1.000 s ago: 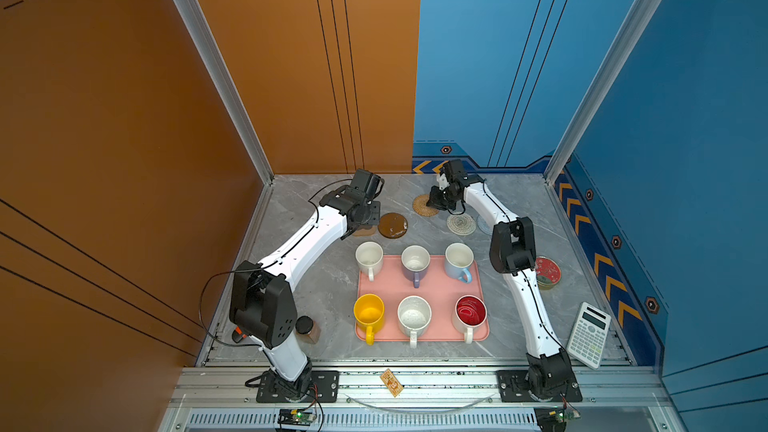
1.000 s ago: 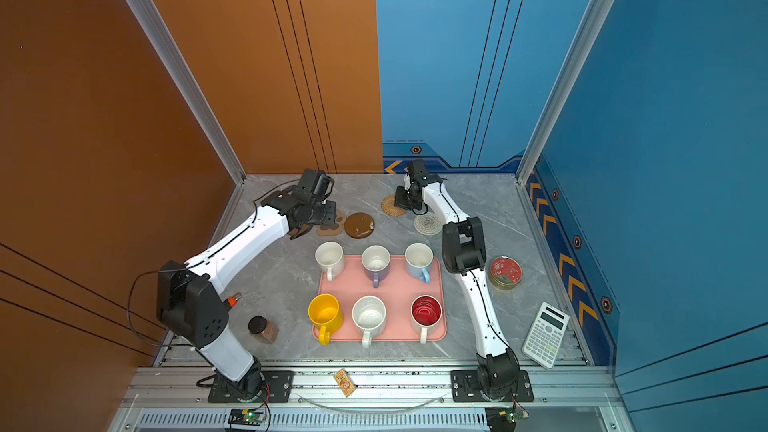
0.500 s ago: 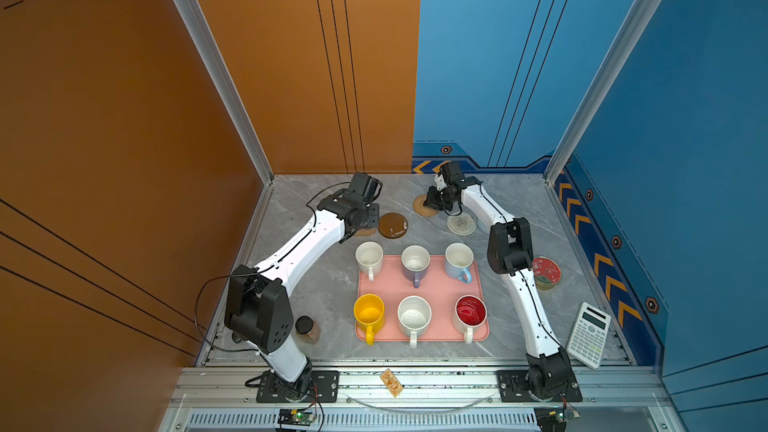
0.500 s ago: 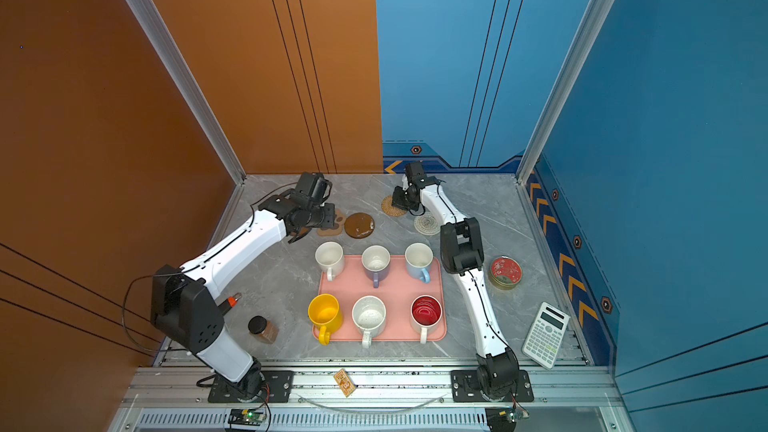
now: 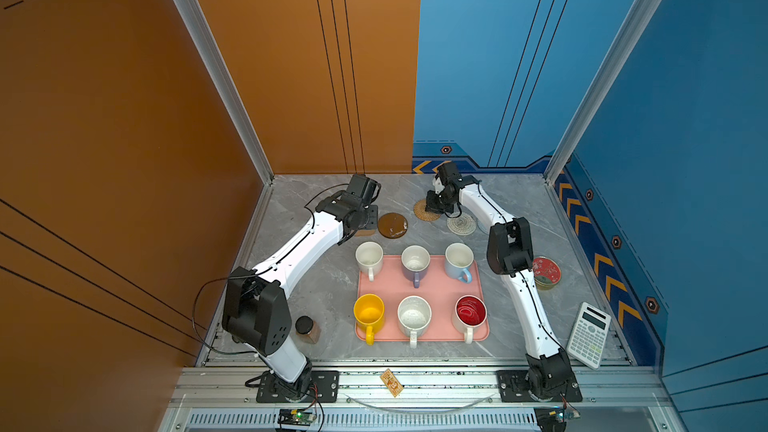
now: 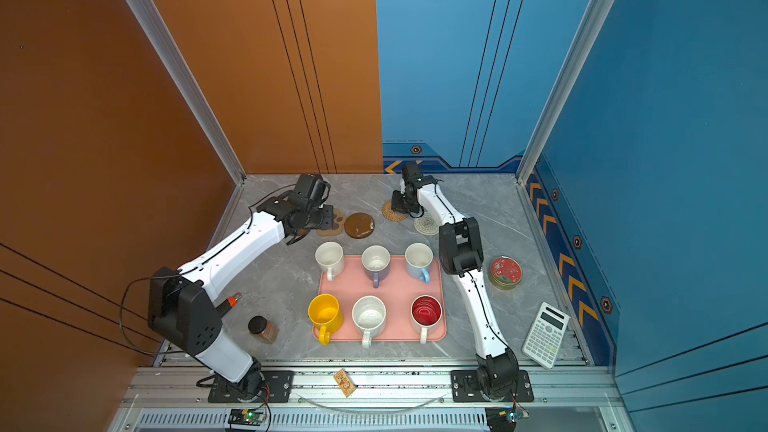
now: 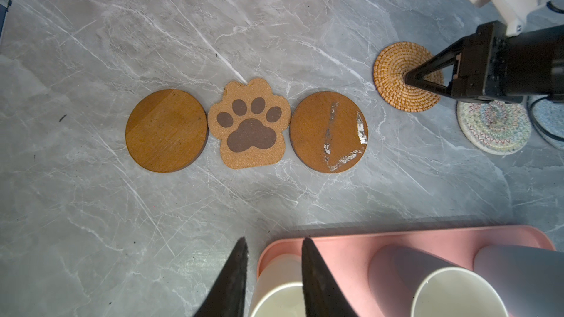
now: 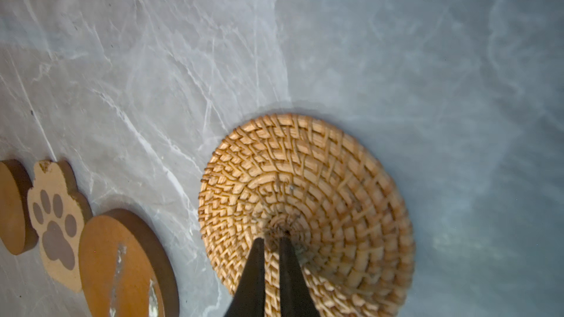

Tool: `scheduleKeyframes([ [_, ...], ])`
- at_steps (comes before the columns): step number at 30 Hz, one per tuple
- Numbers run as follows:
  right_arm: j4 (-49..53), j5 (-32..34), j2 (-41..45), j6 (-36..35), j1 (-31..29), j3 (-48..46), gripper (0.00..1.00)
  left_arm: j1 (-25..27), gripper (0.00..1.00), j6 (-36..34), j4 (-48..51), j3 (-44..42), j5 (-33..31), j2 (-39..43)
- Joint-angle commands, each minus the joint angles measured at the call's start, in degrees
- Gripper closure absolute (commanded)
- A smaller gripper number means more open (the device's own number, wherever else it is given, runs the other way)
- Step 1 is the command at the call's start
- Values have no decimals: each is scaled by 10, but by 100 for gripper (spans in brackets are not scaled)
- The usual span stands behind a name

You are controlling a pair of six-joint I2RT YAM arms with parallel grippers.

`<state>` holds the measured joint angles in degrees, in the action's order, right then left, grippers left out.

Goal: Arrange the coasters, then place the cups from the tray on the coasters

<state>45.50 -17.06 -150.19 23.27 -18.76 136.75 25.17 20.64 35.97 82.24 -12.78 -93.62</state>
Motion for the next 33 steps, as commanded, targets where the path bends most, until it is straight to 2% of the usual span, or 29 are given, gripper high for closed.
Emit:
scheduleKeyframes([
  [1, 90, 46, 16, -30, -11, -44, 90, -4, 68, 5, -6, -13, 13, 17],
  [11, 94, 37, 51, -45, -22, -98, 91, -4, 68, 6, -7, -15, 14, 18],
  [33, 96, 24, 90, -42, -26, -144, 93, -4, 68, 12, -8, -30, 12, 28],
])
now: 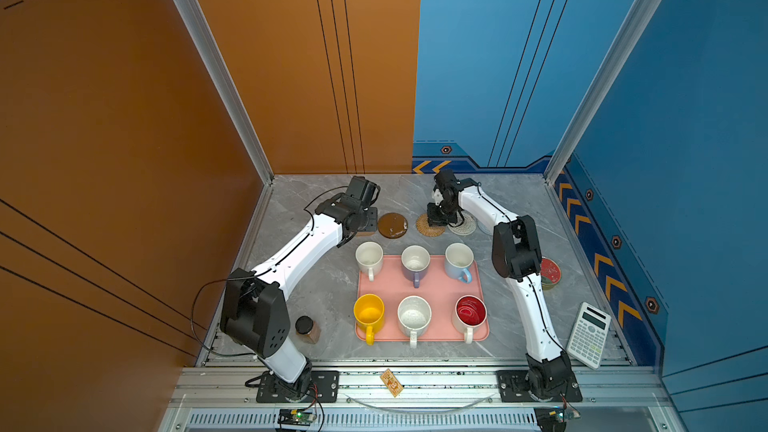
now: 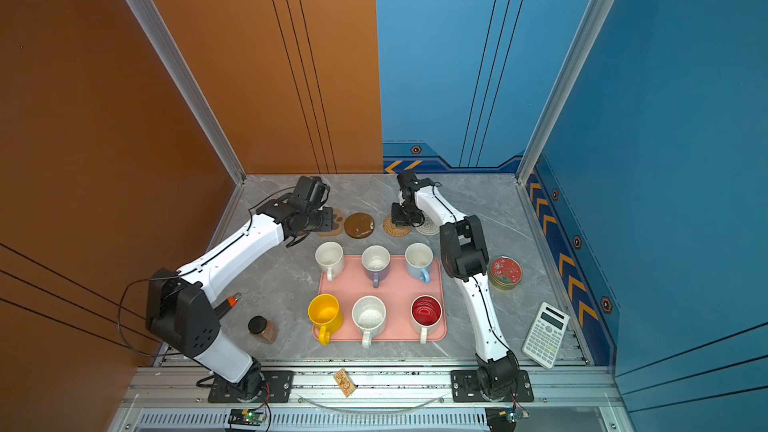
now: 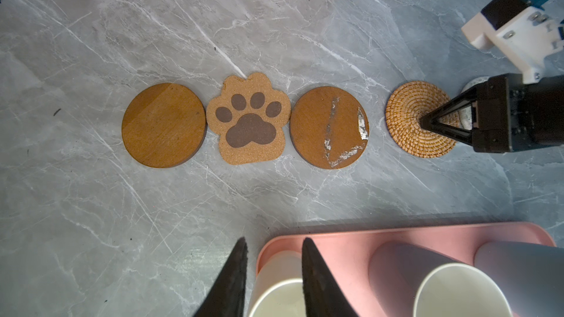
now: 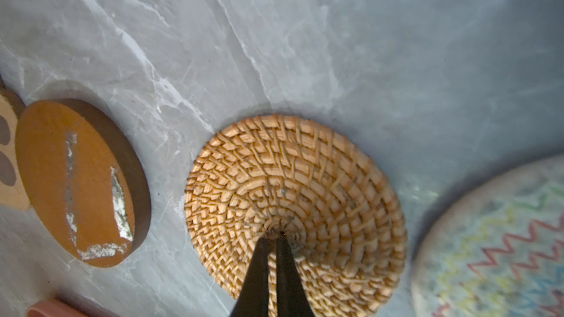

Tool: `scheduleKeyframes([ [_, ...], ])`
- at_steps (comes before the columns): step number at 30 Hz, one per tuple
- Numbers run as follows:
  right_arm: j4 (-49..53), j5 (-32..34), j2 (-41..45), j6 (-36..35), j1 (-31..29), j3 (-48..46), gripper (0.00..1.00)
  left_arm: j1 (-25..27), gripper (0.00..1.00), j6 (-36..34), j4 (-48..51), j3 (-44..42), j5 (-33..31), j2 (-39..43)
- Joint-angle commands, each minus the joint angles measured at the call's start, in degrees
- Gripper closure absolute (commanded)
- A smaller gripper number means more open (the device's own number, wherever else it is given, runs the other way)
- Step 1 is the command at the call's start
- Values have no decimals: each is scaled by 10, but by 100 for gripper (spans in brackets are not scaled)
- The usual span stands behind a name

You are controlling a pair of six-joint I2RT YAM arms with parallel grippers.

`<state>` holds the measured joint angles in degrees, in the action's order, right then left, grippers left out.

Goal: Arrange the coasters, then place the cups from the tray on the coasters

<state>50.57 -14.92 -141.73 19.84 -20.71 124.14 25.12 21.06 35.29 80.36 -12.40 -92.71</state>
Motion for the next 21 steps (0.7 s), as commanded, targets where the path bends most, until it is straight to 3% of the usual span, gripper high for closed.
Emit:
scheduleKeyframes([
  [1, 45, 2, 7, -7, -6, -19, 93, -3, 68, 8, -2, -11, 9, 19],
  [15, 45, -14, 3, -10, -2, 36, 91, -2, 67, 7, -6, -8, 13, 25],
  [21, -8, -41, 16, 7, 11, 61, 89, 2, 67, 3, -10, 12, 14, 20],
])
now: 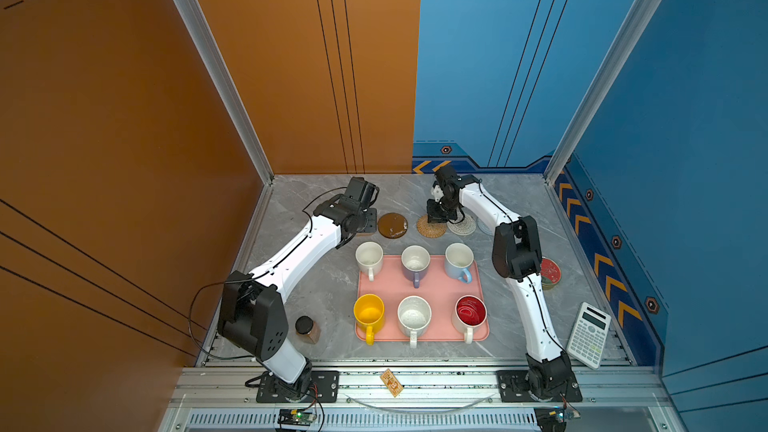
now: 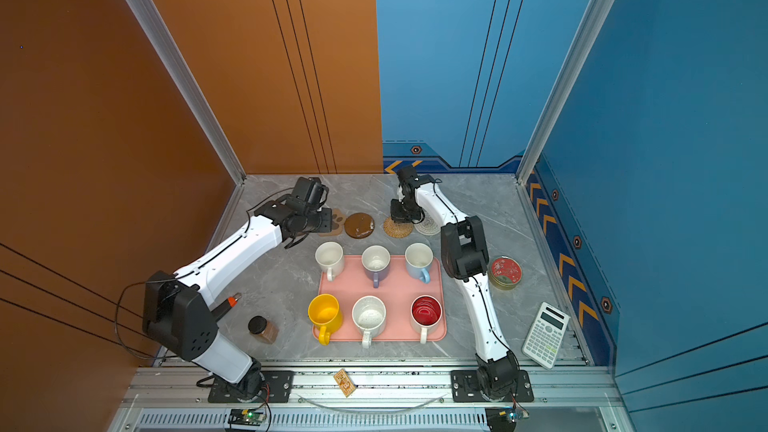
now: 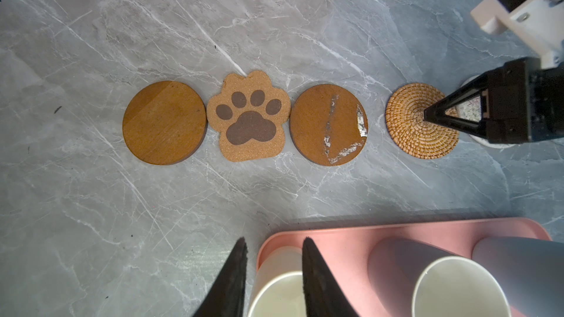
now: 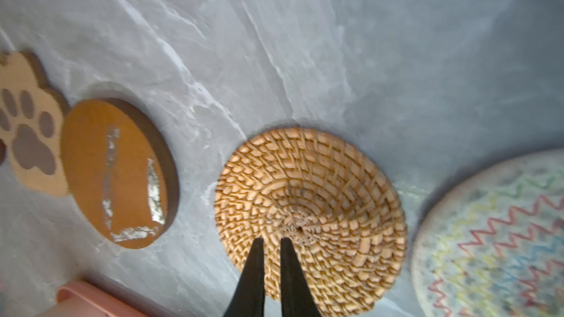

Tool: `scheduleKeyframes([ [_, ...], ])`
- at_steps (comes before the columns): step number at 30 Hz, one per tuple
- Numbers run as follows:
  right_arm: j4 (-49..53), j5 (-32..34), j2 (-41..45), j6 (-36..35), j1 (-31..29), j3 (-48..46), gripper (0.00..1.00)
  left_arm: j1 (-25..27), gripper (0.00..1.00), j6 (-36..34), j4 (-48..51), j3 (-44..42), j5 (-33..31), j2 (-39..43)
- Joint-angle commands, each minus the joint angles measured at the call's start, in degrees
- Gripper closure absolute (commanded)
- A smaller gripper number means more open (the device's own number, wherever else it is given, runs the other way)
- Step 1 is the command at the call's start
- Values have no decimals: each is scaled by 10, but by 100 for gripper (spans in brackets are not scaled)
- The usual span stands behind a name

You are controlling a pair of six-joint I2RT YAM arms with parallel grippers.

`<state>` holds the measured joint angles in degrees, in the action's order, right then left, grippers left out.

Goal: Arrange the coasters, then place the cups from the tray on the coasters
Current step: 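Raise both grippers and swing them back over the pink tray of mugs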

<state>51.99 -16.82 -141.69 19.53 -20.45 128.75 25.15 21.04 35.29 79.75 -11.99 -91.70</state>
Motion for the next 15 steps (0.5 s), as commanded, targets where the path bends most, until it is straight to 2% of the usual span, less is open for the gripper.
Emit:
scheduleKeyframes([
  [1, -39, -31, 20, 20, 11, 14, 89, 3, 67, 3, -9, 23, 10, 8],
  [3, -62, -36, 33, 33, 13, 15, 88, 5, 67, 3, -9, 32, 9, 8],
  [9, -73, 3, 108, 38, 15, 7, 81, 17, 65, -22, -25, 51, -3, 24],
  [15, -105, 73, 233, 40, -7, -69, 74, 34, 61, -53, -54, 86, -22, 41],
])
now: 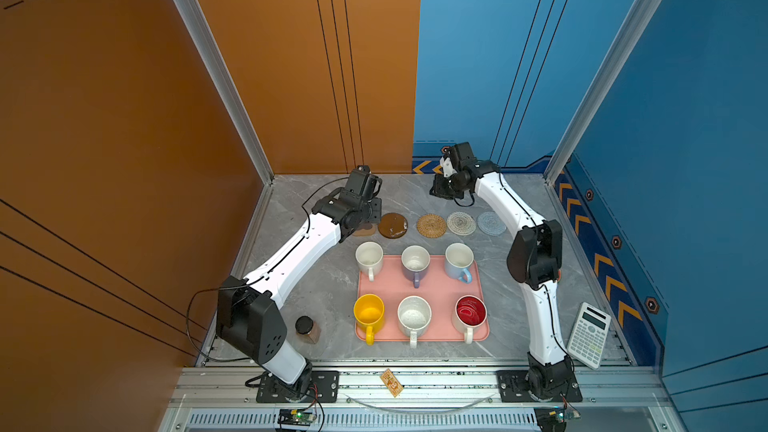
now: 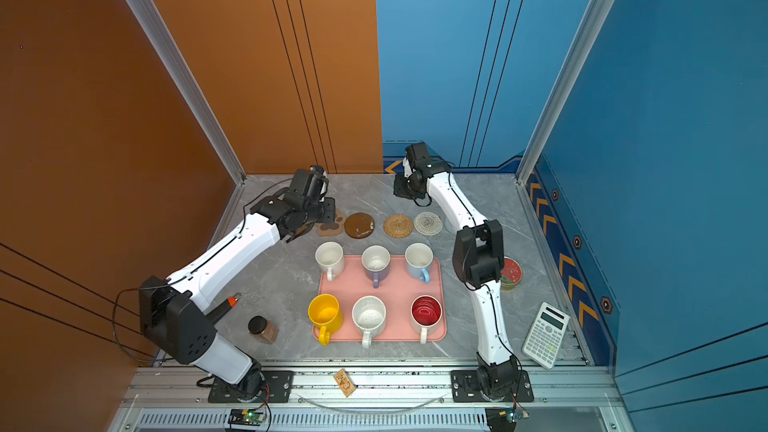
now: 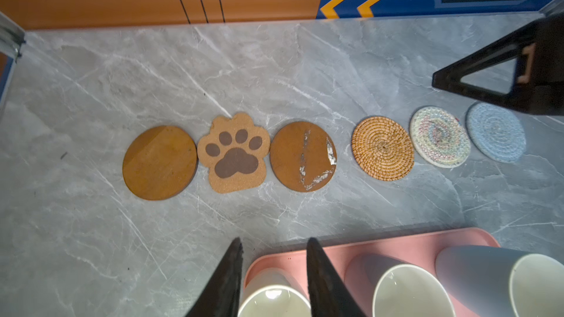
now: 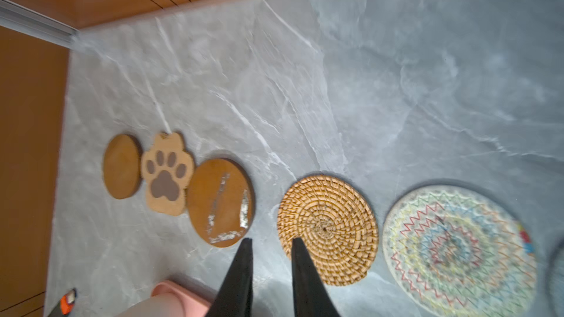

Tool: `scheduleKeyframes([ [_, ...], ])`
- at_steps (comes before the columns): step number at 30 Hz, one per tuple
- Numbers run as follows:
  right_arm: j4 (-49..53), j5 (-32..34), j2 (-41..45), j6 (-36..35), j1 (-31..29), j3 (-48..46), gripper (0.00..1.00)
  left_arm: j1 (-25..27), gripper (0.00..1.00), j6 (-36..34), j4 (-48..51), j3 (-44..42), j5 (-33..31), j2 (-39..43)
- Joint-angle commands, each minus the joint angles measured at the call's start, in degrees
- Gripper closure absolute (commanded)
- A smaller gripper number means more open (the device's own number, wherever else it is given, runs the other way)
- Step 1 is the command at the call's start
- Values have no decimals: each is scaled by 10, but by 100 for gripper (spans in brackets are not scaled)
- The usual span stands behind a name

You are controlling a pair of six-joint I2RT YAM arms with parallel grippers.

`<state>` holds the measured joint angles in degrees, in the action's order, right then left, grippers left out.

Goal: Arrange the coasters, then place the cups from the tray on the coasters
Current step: 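Raise both grippers and swing them back over the pink tray of mugs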

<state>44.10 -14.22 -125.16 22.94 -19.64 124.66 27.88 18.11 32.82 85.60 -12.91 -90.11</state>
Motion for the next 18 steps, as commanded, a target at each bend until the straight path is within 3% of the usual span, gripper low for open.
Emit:
scheduleKeyframes([
  [1, -36, 59, 93, 9, -21, -48, 73, 10, 60, -27, -36, 33, -13, 29],
  [6, -130, 99, 193, 39, -56, -191, 68, 29, 56, -31, -77, 20, -22, 54],
  [12, -235, 129, 287, 54, -100, -349, 64, 58, 55, -10, -98, -64, -78, 96],
  [18, -264, 250, 373, 2, -145, -477, 59, 94, 56, 27, -145, -190, -114, 153],
])
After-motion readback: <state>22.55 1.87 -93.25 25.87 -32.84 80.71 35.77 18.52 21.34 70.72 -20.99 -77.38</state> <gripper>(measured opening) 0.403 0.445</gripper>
